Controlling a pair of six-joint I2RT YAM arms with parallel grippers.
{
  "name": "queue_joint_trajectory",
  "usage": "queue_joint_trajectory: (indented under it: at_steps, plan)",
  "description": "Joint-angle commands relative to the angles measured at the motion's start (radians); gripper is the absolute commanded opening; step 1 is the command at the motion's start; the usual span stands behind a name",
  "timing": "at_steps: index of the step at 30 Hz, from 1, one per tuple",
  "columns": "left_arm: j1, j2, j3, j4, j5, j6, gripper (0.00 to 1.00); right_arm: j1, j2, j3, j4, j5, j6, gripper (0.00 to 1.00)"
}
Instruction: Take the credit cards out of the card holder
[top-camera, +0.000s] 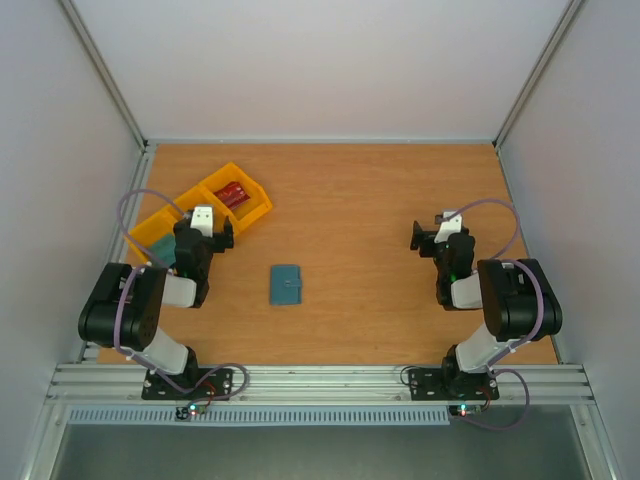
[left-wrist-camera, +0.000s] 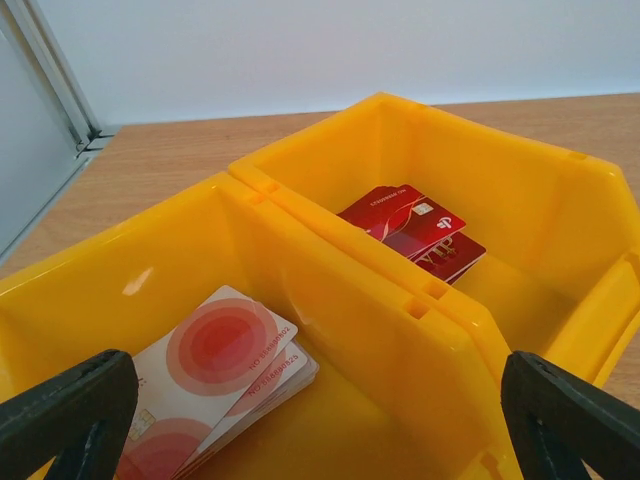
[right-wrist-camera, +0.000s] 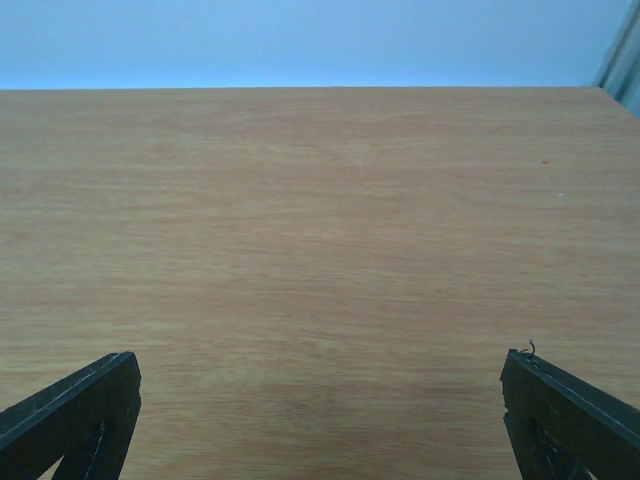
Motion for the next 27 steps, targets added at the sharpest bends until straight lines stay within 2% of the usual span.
queue_joint_trajectory:
  at_steps: [1, 8, 10, 13, 15, 16, 18, 19, 21, 24, 25, 27]
  plan:
    - [0.006, 0.007, 0.027, 0.02, -0.02, -0.016, 0.99, -0.028, -0.018, -0.008, 0.041, 0.037, 0.024, 0.98]
    - [0.009, 0.006, 0.029, 0.014, -0.016, -0.018, 0.99, -0.053, -0.045, -0.093, 0.173, 0.139, 0.093, 0.98]
    - [0.01, 0.002, 0.027, 0.019, -0.013, -0.018, 0.99, -0.059, -0.119, -0.132, 0.171, 0.228, 0.133, 0.98]
    - [0.016, -0.046, 0.048, -0.055, -0.01, -0.022, 0.99, -0.061, -0.279, -0.16, 0.089, 0.251, 0.144, 0.99]
    - [0.016, -0.121, 0.134, -0.25, -0.011, -0.024, 0.99, -0.063, -0.383, -0.191, 0.119, 0.241, 0.192, 0.99]
    - [0.018, -0.167, 0.18, -0.387, -0.017, -0.027, 0.99, -0.063, -0.434, -0.208, 0.204, 0.217, 0.225, 0.99]
    - [0.018, -0.223, 0.259, -0.494, -0.032, -0.012, 0.99, -0.063, -0.475, -0.218, 0.312, 0.173, 0.297, 0.99]
    - [0.017, -0.244, 0.294, -0.524, -0.038, 0.009, 0.99, -0.063, -0.497, -0.203, 0.303, 0.152, 0.344, 0.99]
    - [0.017, -0.289, 0.377, -0.644, -0.014, 0.036, 0.99, -0.063, -0.527, -0.161, 0.262, 0.059, 0.435, 0.98]
    - [0.017, -0.328, 0.612, -1.072, 0.09, 0.052, 0.99, -0.063, -0.559, -0.07, 0.152, -0.194, 0.562, 0.99]
    - [0.017, -0.334, 0.699, -1.23, 0.131, 0.048, 0.99, -0.063, -0.579, -0.034, 0.083, -0.259, 0.596, 0.98]
    - [0.012, -0.343, 0.845, -1.504, 0.275, 0.016, 0.99, -0.061, -0.64, 0.056, -0.173, -0.352, 0.648, 0.98]
